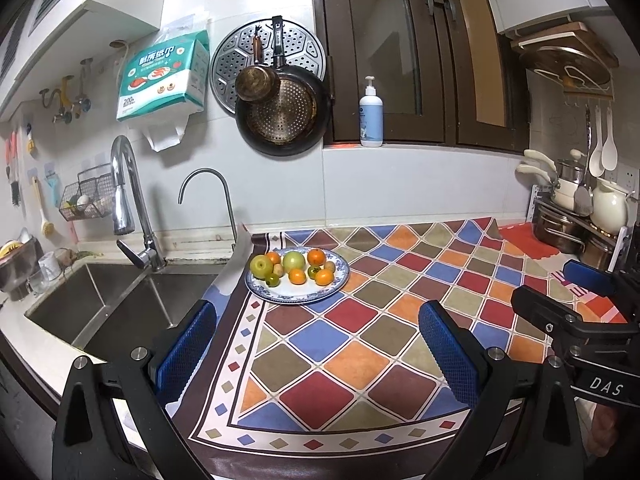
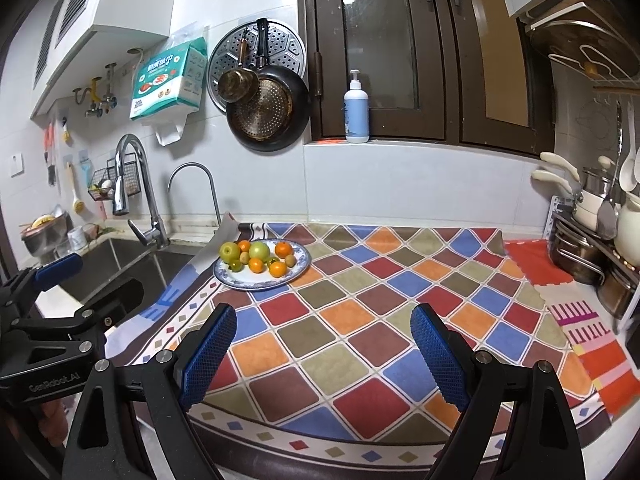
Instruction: Organize fruits
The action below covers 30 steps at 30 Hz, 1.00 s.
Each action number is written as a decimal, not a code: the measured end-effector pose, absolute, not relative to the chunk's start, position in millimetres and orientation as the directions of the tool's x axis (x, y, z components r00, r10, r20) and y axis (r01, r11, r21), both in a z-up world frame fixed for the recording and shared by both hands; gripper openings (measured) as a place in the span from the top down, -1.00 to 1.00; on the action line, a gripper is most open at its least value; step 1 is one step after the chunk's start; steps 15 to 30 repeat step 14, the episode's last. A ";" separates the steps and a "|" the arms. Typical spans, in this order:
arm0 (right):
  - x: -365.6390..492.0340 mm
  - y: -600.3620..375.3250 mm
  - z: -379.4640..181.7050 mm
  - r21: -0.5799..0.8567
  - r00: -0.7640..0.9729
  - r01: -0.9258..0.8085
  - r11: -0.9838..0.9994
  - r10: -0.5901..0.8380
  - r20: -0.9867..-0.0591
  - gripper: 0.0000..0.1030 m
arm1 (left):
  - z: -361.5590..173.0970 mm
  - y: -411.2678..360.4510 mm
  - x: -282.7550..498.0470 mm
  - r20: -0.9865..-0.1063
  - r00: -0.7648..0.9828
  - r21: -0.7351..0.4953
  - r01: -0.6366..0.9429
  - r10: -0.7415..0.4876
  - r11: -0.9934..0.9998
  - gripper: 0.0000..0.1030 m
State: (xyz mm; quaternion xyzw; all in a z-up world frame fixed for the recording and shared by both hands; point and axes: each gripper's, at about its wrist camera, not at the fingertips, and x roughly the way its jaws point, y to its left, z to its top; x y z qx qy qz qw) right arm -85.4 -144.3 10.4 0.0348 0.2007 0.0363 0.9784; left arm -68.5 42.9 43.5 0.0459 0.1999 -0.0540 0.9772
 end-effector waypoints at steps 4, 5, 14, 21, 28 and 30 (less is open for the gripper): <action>-86.3 -145.4 10.5 0.083 0.917 -0.056 0.995 0.084 -0.389 -0.74 | 43.1 41.6 -69.0 -0.396 0.914 0.068 0.122 -0.085 0.990 -1.00; -87.0 -145.9 10.6 0.083 0.917 -0.055 0.995 0.083 -0.390 -0.74 | 43.0 41.5 -69.0 -0.398 0.914 0.068 0.121 -0.085 0.990 -1.00; -88.6 -148.2 10.5 0.090 0.916 -0.057 0.994 0.088 -0.392 -0.74 | 42.9 40.1 -67.5 -0.407 0.909 0.062 0.126 -0.090 0.990 -1.00; -88.6 -148.2 10.5 0.090 0.916 -0.057 0.994 0.088 -0.392 -0.74 | 42.9 40.1 -67.5 -0.407 0.909 0.062 0.126 -0.090 0.990 -1.00; -88.6 -148.2 10.5 0.090 0.916 -0.057 0.994 0.088 -0.392 -0.74 | 42.9 40.1 -67.5 -0.407 0.909 0.062 0.126 -0.090 0.990 -1.00; -88.6 -148.2 10.5 0.090 0.916 -0.057 0.994 0.088 -0.392 -0.74 | 42.9 40.1 -67.5 -0.407 0.909 0.062 0.126 -0.090 0.990 -1.00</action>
